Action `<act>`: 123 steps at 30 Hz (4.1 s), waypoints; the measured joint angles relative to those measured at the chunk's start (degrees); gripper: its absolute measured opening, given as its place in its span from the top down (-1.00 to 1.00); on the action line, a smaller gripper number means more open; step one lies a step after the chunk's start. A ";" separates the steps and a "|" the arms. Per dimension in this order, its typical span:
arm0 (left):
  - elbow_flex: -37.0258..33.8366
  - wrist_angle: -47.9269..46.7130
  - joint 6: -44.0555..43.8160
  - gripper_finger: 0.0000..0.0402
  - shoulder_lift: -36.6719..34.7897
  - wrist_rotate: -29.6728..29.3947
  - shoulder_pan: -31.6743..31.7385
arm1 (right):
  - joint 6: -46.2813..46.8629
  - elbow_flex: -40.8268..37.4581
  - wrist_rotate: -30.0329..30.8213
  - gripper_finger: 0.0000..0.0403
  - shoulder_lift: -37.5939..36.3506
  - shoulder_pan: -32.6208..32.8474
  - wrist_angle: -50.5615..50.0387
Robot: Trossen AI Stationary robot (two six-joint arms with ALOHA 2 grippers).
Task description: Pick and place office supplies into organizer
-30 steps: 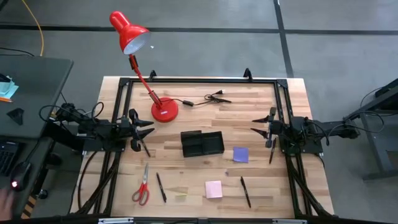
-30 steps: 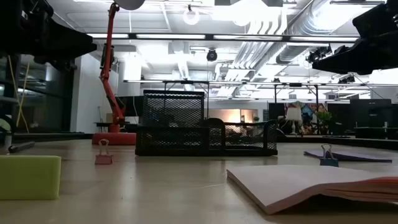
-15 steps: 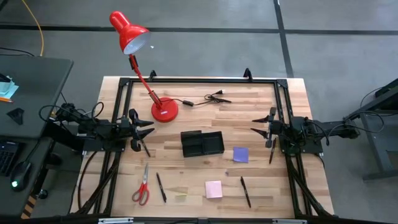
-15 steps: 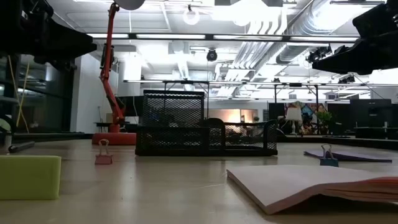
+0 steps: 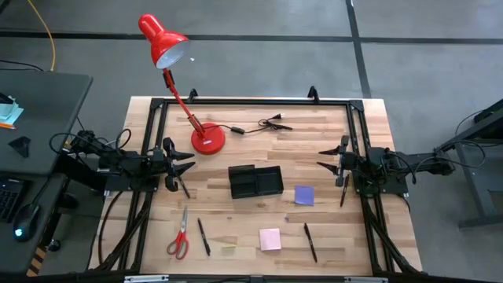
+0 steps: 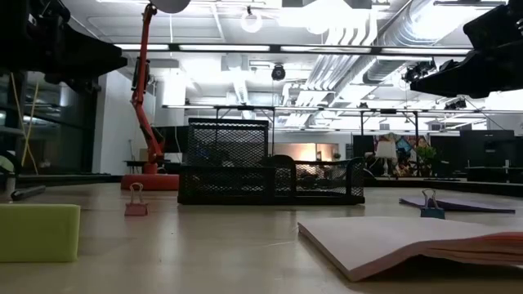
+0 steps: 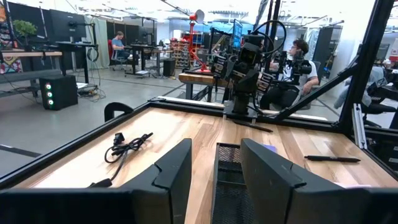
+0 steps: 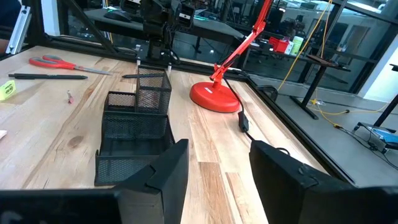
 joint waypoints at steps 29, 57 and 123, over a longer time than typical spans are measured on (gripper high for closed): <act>0.00 -0.02 0.00 0.37 0.02 -0.02 0.00 | 0.01 0.00 0.01 0.22 -0.01 0.00 0.00; 0.01 0.00 -0.01 0.37 0.00 -0.02 0.00 | 37.60 -1.98 -7.36 0.20 3.58 0.77 34.39; 0.02 0.00 0.00 0.37 0.02 0.00 0.00 | 133.72 80.57 39.50 0.75 121.62 49.71 -72.11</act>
